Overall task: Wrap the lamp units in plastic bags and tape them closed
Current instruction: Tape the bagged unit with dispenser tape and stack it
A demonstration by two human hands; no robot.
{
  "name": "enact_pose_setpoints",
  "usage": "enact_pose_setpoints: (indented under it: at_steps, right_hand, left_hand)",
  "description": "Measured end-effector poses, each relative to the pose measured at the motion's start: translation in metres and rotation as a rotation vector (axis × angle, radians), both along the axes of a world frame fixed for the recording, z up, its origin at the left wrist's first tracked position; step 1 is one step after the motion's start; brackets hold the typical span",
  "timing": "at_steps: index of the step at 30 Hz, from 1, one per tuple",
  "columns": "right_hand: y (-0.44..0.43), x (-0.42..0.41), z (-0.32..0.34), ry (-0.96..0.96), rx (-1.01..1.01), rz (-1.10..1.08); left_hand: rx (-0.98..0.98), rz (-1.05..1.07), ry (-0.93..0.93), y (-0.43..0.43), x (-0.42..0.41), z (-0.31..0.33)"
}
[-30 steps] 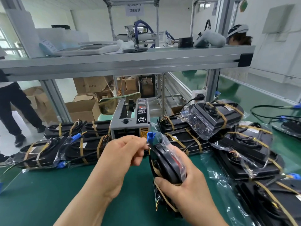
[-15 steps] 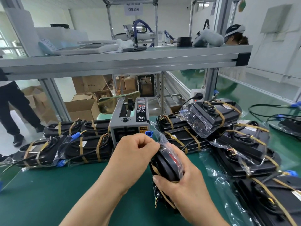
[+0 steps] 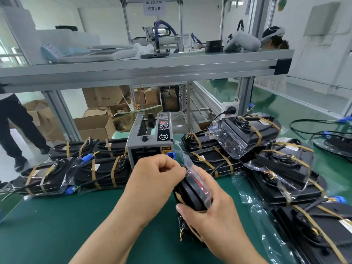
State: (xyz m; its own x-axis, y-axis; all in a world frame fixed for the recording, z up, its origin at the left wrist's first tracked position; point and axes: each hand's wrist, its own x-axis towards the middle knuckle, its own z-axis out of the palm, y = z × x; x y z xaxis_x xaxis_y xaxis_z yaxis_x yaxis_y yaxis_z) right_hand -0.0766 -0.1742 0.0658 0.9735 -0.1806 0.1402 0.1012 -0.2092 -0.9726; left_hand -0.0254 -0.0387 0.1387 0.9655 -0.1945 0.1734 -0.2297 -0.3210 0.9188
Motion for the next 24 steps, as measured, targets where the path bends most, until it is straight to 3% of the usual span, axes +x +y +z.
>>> enact_pose_setpoints:
  at_steps: [14,24]
  right_hand:
    - [0.001,0.000,-0.002,-0.013,-0.001,0.006]
    - [0.006,0.001,-0.004,-0.029,0.005,0.009]
  left_hand:
    - [0.109,0.012,-0.068,0.002,0.002,-0.004]
    - [0.102,-0.057,0.005,0.012,0.009,-0.001]
